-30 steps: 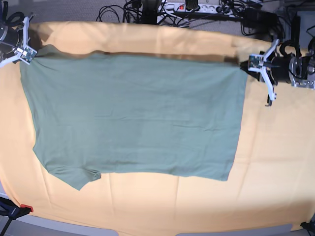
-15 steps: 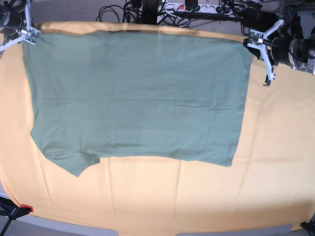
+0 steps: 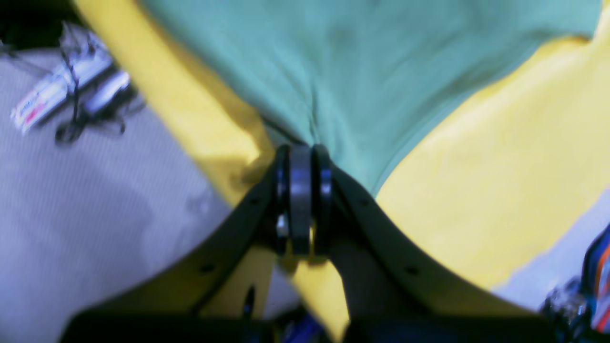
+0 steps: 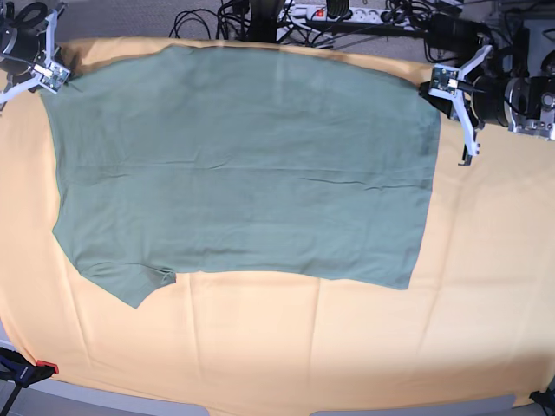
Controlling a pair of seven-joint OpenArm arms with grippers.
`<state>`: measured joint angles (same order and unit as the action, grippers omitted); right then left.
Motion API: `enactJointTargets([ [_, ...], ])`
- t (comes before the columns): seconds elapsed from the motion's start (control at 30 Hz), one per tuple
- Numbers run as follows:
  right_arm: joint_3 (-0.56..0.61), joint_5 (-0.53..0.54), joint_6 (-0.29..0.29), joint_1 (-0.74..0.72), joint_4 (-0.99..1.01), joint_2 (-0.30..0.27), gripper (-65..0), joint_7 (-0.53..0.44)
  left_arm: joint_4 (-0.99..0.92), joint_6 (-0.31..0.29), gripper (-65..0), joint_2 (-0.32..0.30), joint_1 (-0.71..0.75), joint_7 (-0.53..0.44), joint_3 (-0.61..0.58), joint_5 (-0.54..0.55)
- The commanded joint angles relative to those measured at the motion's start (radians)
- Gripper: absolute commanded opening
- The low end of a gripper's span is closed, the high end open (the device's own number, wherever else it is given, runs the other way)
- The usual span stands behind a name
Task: Fold the T-shirt properly
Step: 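Lift the grasped side edge with both grippers, pulling it taut, then fold the held edge over onto the shirt body with both grippers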
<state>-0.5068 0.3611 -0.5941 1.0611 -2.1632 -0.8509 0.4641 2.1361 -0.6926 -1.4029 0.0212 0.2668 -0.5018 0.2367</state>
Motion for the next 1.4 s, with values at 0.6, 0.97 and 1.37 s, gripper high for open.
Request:
enactJointTargets([
  [0.6,0.013,0.130,0.051,-0.238,0.264,-0.011,-65.0,-0.156,-0.243,0.318,-65.0,0.228,-0.037,-0.004,0.012,-0.184],
  [0.97,0.163,0.027,0.127,-0.303,0.266,-0.011,-65.0,-0.154,-0.243,0.307,-65.0,0.220,-0.124,-0.004,0.012,-0.171],
  [1.37,0.235,-0.084,0.285,-0.380,0.266,-0.011,-60.7,-0.155,-0.243,0.241,-50.1,0.220,-0.125,-0.055,0.012,-0.185],
])
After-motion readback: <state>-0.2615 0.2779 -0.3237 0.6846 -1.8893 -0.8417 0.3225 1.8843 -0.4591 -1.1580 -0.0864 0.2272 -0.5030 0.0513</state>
